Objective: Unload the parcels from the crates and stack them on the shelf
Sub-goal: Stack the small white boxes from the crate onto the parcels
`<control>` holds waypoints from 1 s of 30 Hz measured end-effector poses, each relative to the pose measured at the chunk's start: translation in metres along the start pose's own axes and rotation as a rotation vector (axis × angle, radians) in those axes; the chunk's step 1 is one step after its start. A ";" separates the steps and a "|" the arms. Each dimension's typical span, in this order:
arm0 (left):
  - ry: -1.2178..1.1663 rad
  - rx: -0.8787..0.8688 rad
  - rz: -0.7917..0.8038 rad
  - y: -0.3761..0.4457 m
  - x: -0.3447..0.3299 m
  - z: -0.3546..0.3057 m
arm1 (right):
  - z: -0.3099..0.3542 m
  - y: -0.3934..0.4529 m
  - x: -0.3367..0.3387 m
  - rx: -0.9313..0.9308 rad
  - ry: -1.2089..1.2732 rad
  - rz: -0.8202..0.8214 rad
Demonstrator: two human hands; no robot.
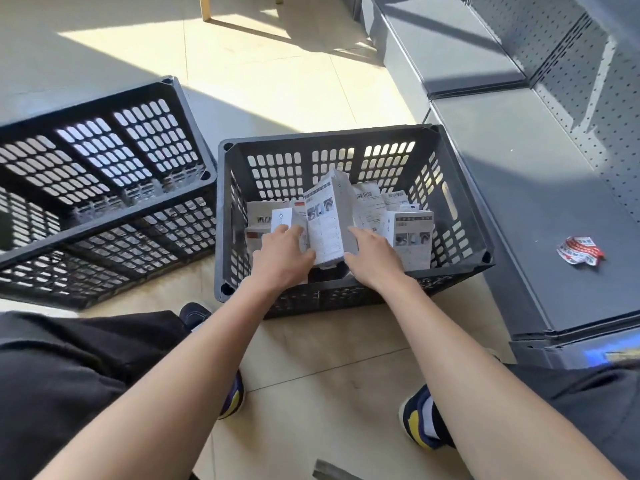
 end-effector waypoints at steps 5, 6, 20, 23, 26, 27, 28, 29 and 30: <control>-0.064 0.086 0.015 0.022 -0.008 0.020 | 0.012 0.024 -0.006 0.027 -0.024 0.021; -0.081 0.103 0.017 0.026 -0.010 0.025 | 0.013 0.028 -0.008 0.025 -0.024 0.024; -0.124 0.132 0.063 0.039 -0.035 0.052 | 0.010 0.048 -0.024 -0.023 0.052 -0.025; -0.125 0.140 0.079 0.036 -0.037 0.053 | 0.008 0.050 -0.025 -0.049 0.095 -0.038; -0.092 0.135 0.069 0.035 -0.038 0.053 | 0.006 0.051 -0.026 -0.085 0.125 -0.038; -0.087 0.133 0.065 0.035 -0.038 0.054 | 0.006 0.052 -0.027 -0.094 0.144 -0.033; -0.088 0.131 0.060 0.036 -0.038 0.054 | 0.006 0.052 -0.028 -0.103 0.162 -0.028; -0.097 0.130 0.055 0.036 -0.038 0.055 | 0.005 0.053 -0.029 -0.114 0.178 -0.024; -0.111 0.129 0.049 0.036 -0.037 0.055 | 0.005 0.053 -0.029 -0.128 0.194 -0.022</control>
Point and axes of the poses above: each hand's wrist, its own y-axis towards the middle knuckle, its own x-axis out of the back of the hand, z = x × y, the point moved 9 cm from there along y, towards the middle knuckle, and after that the axes turned 7 degrees about -x, right-handed, at the moved point
